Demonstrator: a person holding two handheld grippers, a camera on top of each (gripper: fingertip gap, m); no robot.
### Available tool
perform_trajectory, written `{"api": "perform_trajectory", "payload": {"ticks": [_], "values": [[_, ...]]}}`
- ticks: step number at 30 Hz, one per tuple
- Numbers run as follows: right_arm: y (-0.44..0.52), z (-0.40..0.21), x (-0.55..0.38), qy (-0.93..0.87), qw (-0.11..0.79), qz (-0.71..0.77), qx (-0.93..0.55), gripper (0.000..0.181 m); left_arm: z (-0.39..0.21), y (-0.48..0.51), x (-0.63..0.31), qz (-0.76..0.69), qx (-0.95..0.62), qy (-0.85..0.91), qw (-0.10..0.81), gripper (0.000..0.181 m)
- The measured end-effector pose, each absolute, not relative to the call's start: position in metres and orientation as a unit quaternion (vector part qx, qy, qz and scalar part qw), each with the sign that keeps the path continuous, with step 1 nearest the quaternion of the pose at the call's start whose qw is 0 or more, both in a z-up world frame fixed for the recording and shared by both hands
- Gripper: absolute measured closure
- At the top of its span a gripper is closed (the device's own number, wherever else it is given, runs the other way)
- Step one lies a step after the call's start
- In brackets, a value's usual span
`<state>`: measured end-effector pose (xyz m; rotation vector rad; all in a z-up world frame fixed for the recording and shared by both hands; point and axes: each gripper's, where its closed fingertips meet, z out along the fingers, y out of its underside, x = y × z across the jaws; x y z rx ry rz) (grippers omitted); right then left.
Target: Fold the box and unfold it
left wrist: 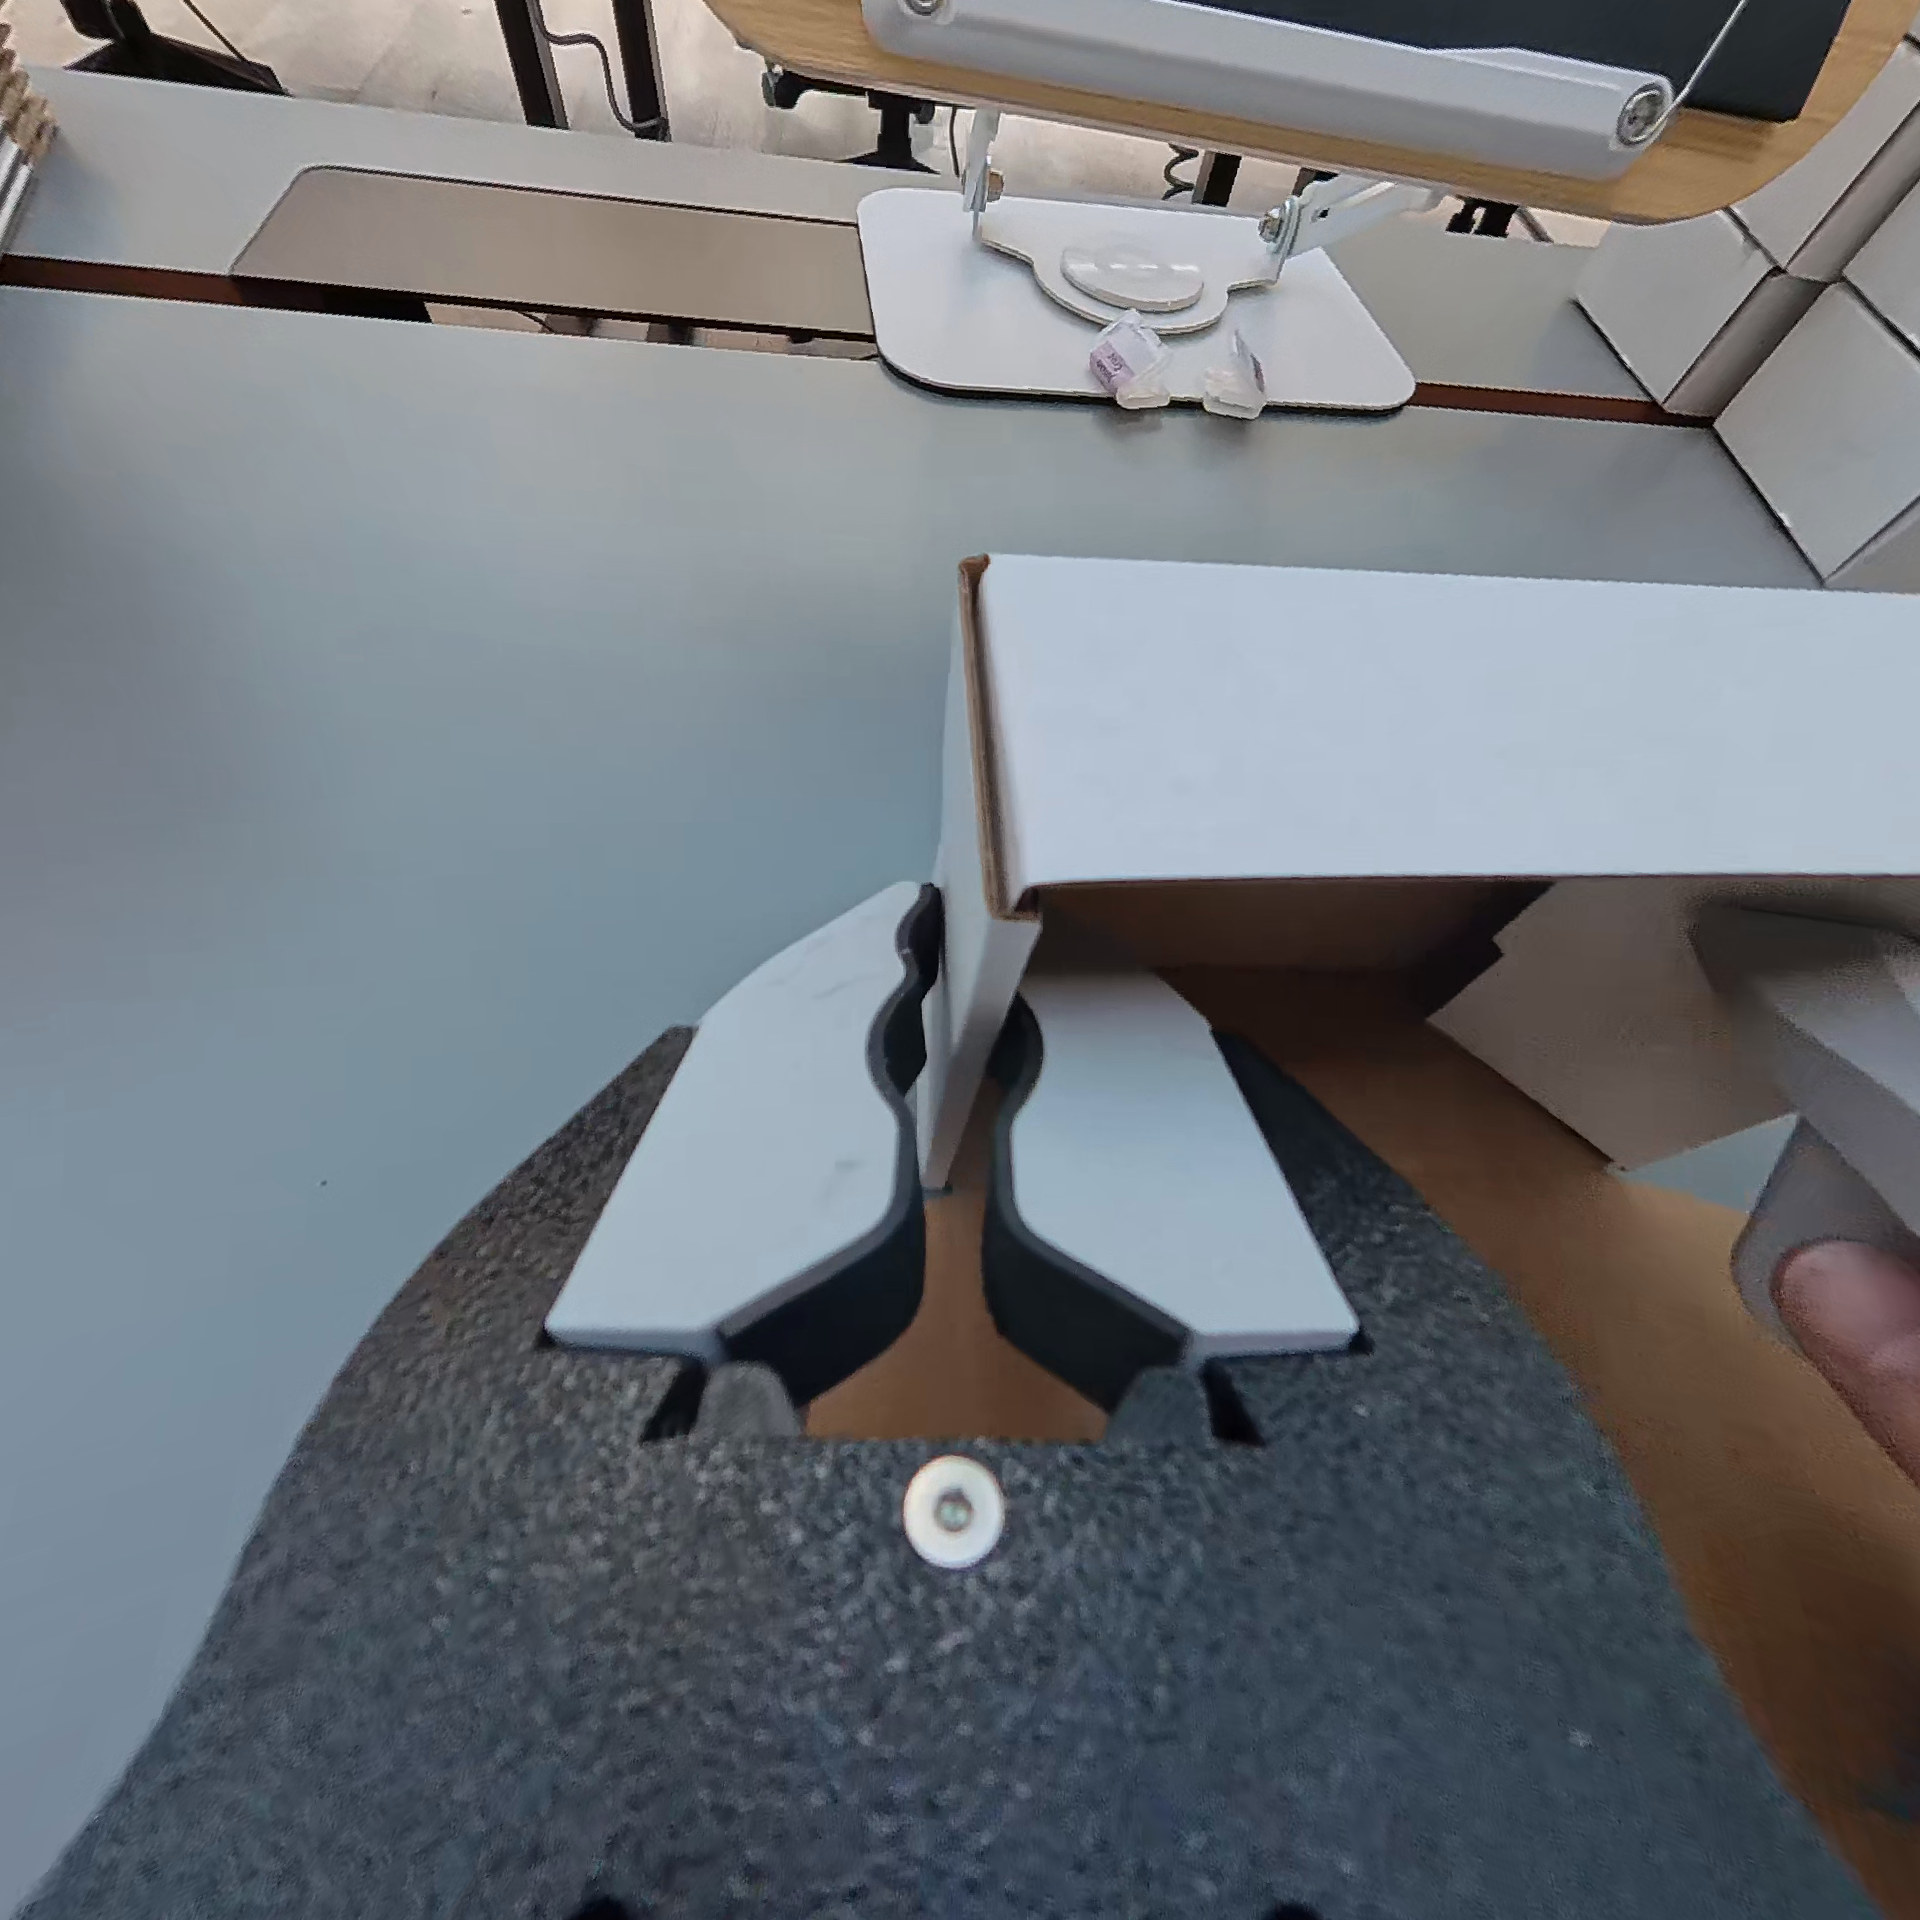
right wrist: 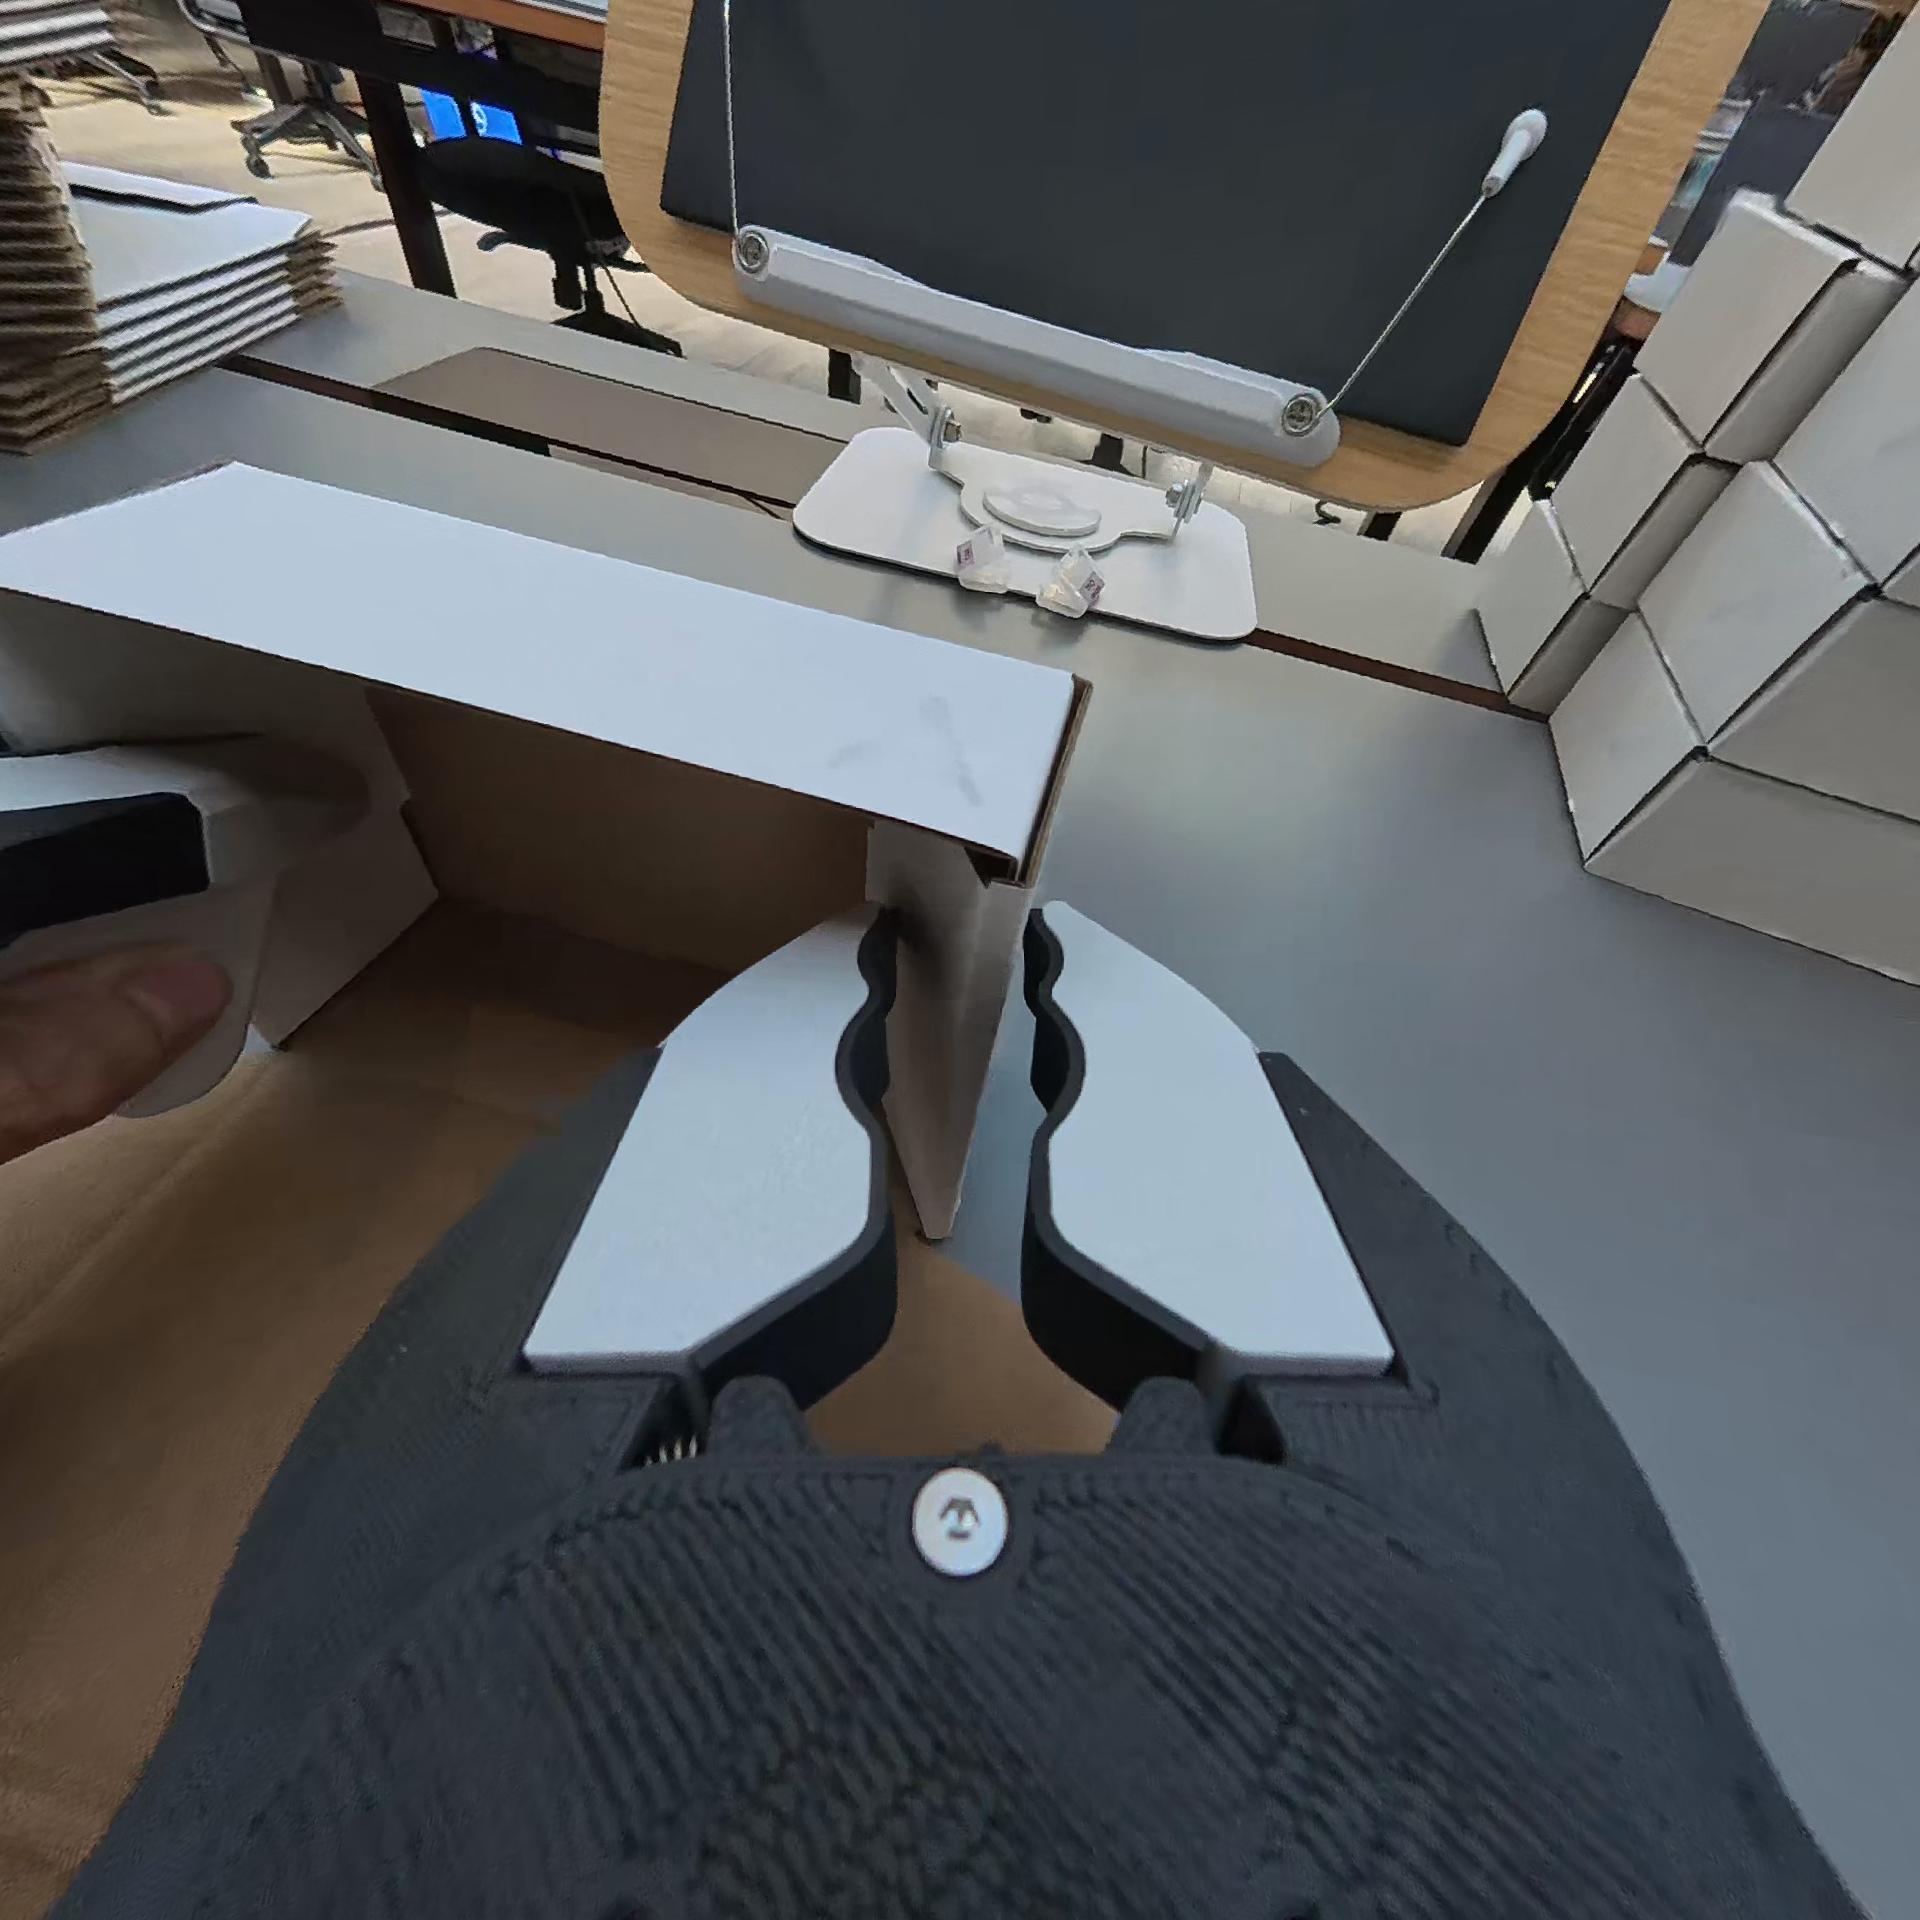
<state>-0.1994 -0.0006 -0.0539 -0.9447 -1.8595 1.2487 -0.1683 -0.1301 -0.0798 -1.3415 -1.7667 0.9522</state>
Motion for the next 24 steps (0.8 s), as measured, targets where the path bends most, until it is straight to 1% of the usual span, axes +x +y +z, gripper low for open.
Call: {"api": "perform_trajectory", "payload": {"ticks": [2, 3, 5, 13, 17, 21, 24], "values": [[-0.002, -0.055, -0.203, -0.721, 0.363, 0.465, -0.364, 0.159, -0.08, -0.132, -0.168, 0.373, -0.52, -0.684, 0.35, 0.175], [0.0, -0.055, -0.206, -0.717, 0.371, 0.459, -0.371, 0.163, -0.08, -0.133, -0.168, 0.375, -0.521, -0.683, 0.348, 0.175], [-0.001, -0.056, -0.208, -0.718, 0.378, 0.452, -0.37, 0.163, -0.08, -0.133, -0.168, 0.377, -0.521, -0.684, 0.346, 0.175], [-0.004, -0.071, -0.216, -0.748, 0.388, 0.395, -0.367, 0.157, -0.08, -0.135, -0.168, 0.388, -0.526, -0.68, 0.333, 0.175], [-0.004, -0.065, -0.213, -0.74, 0.386, 0.415, -0.363, 0.162, -0.08, -0.136, -0.167, 0.384, -0.522, -0.683, 0.338, 0.175], [-0.004, -0.06, -0.209, -0.73, 0.417, 0.412, -0.351, 0.163, -0.08, -0.137, -0.167, 0.38, -0.521, -0.683, 0.343, 0.176], [-0.005, -0.059, -0.207, -0.728, 0.415, 0.419, -0.349, 0.164, -0.08, -0.139, -0.167, 0.387, -0.524, -0.681, 0.334, 0.176]]}}
